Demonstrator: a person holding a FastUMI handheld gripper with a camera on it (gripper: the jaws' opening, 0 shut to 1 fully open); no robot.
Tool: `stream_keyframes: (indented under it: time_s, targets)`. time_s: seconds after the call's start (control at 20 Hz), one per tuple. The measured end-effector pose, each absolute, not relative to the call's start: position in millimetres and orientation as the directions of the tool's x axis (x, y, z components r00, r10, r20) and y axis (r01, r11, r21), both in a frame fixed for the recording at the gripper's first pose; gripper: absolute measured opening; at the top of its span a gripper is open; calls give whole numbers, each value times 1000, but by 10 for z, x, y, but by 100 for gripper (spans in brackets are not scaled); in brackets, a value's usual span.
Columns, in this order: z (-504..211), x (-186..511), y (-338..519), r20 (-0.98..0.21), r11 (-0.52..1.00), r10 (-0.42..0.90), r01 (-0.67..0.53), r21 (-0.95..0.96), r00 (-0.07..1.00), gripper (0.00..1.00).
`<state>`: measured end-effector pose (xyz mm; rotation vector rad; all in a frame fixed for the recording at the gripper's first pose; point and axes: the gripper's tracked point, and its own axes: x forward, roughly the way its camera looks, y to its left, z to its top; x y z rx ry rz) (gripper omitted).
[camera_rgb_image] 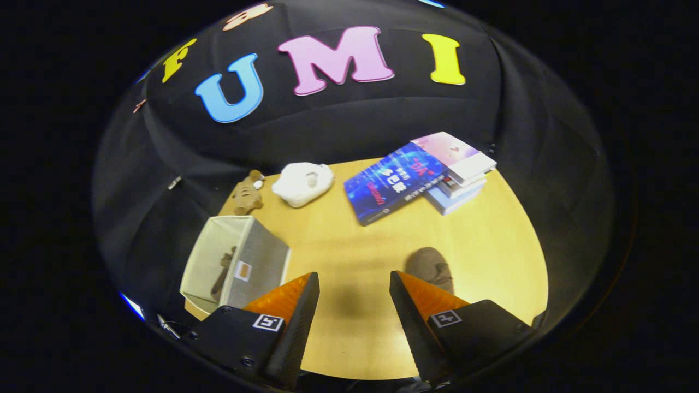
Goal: Open the storage box then place both shoes into the box .Put the left shoe in first, then the right shoe, with the right side of both shoes facing outward in a uniform manner.
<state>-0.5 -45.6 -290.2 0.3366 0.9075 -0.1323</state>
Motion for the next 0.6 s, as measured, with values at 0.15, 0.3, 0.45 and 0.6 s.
stream_keyframes:
  time_s: [0.15, 0.3, 0.45, 0.6]
  targets:
    - [-3321, -287, -931, -851, 929, -32, 330, 168, 524, 82]
    - [-3698, -532, -1249, -898, 917, -61, 381, 122, 436, 82]
    - [-4034, -653, -1395, -932, 917, -66, 389, 84, 357, 79]
    - [-4323, -670, -1402, -955, 903, -42, 420, 90, 295, 71]
